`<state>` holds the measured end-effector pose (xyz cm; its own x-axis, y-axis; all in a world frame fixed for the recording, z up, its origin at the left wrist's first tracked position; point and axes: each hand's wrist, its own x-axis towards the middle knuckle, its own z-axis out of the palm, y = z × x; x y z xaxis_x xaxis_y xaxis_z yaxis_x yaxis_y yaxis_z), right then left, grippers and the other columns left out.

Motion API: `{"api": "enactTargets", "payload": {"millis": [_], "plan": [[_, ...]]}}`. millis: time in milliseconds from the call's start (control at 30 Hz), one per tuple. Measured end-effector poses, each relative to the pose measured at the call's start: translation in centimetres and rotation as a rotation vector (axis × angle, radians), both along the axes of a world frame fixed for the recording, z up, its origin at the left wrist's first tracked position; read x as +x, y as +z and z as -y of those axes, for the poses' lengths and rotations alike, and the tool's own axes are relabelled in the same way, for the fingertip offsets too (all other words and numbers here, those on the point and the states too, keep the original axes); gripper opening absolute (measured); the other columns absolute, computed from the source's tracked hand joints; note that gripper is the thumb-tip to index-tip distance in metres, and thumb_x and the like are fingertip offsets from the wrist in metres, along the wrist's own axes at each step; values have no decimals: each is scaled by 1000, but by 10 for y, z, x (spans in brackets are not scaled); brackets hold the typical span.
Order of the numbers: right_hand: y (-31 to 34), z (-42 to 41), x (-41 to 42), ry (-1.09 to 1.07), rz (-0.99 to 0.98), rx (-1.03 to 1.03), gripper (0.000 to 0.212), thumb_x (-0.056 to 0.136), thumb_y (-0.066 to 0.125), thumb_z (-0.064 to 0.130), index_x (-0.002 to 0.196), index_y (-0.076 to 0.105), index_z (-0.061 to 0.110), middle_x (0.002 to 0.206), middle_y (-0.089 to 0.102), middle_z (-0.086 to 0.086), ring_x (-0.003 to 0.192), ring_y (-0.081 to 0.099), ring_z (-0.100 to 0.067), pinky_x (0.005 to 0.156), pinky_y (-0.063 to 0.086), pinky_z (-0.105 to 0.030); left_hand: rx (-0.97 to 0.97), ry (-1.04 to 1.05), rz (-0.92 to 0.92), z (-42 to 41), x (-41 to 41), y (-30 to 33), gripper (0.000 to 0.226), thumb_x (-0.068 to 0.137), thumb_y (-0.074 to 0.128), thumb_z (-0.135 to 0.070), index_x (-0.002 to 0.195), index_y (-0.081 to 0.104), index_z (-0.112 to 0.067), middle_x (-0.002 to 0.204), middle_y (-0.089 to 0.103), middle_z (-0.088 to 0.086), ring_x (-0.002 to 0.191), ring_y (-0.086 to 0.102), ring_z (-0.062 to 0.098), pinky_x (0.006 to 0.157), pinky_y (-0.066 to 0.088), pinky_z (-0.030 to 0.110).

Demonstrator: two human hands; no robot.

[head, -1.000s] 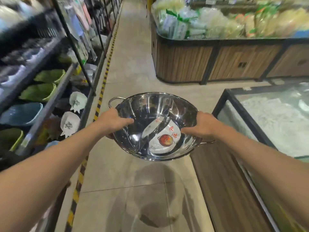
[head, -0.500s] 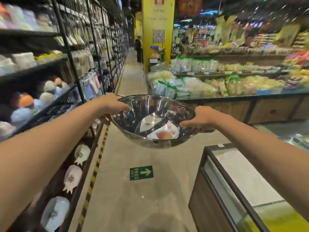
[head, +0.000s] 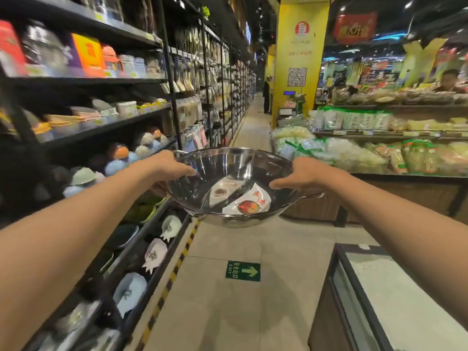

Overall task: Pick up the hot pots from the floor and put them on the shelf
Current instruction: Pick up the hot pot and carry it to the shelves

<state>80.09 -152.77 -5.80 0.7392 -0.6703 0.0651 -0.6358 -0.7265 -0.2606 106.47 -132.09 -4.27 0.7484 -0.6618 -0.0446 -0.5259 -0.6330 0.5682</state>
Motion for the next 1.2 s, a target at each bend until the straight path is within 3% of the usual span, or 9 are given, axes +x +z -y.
{"api": "enactTargets", "payload": {"millis": [133, 267, 333, 567, 633, 800, 933, 1100, 1200], "plan": [[7, -36, 22, 157, 41, -30, 55, 73, 71, 68, 58, 53, 18, 58, 57, 1, 53, 54, -15, 45, 34, -28, 16, 157, 35, -72, -18, 5, 71, 79, 76, -49, 127, 47, -7, 119, 61, 14, 90, 67, 31, 63, 63, 41], [7, -87, 62, 319, -4, 1, 63, 74, 67, 70, 86, 73, 8, 85, 72, -10, 77, 67, -26, 70, 57, -38, 12, 336, 35, -159, -28, 14, 48, 81, 76, -48, 90, 53, -8, 90, 65, 11, 60, 70, 22, 40, 52, 27], [6, -121, 83, 398, -14, -15, 73, 73, 63, 75, 98, 71, 7, 95, 70, -11, 84, 66, -26, 79, 57, -42, 17, 405, 56, -207, -32, 18, 46, 81, 76, -47, 82, 49, -10, 86, 64, 12, 48, 68, 19, 32, 48, 23], [24, -269, 149, 638, 58, -27, 66, 68, 64, 79, 76, 58, 14, 79, 62, -4, 70, 59, -19, 56, 45, -30, -11, 631, 76, -394, -51, 37, 44, 79, 77, -47, 97, 56, -13, 96, 63, 8, 74, 70, 29, 54, 63, 48], [31, -319, 164, 717, 71, -49, 68, 68, 63, 79, 80, 59, 13, 83, 62, -5, 73, 59, -20, 63, 50, -33, -29, 695, 72, -448, -63, 43, 40, 79, 76, -47, 100, 58, -18, 93, 64, 5, 74, 70, 27, 49, 61, 40], [37, -445, 182, 969, 136, -29, 63, 68, 67, 77, 77, 62, 14, 76, 65, -4, 69, 60, -19, 53, 41, -28, -63, 910, 111, -579, -120, 51, 35, 73, 76, -47, 90, 63, -19, 84, 68, 6, 64, 69, 24, 42, 57, 34], [38, -547, 187, 1154, 125, -27, 77, 71, 65, 76, 105, 63, 7, 100, 68, -11, 88, 63, -28, 79, 53, -37, -57, 1139, 70, -670, -179, 51, 56, 71, 78, -52, 104, 55, -13, 98, 62, 3, 80, 68, 25, 49, 60, 37], [43, -672, 179, 1444, 127, 21, 64, 74, 69, 69, 94, 67, 9, 93, 70, -12, 82, 64, -27, 73, 51, -35, -15, 1430, 125, -756, -268, 47, 41, 74, 76, -51, 86, 53, -19, 88, 67, 4, 65, 69, 20, 46, 53, 26], [39, -743, 165, 1626, 125, 52, 64, 72, 69, 70, 92, 65, 9, 92, 68, -11, 87, 64, -29, 76, 52, -37, -8, 1610, 130, -794, -325, 45, 52, 75, 75, -52, 96, 58, -8, 82, 70, 7, 61, 71, 21, 43, 52, 25]]}}
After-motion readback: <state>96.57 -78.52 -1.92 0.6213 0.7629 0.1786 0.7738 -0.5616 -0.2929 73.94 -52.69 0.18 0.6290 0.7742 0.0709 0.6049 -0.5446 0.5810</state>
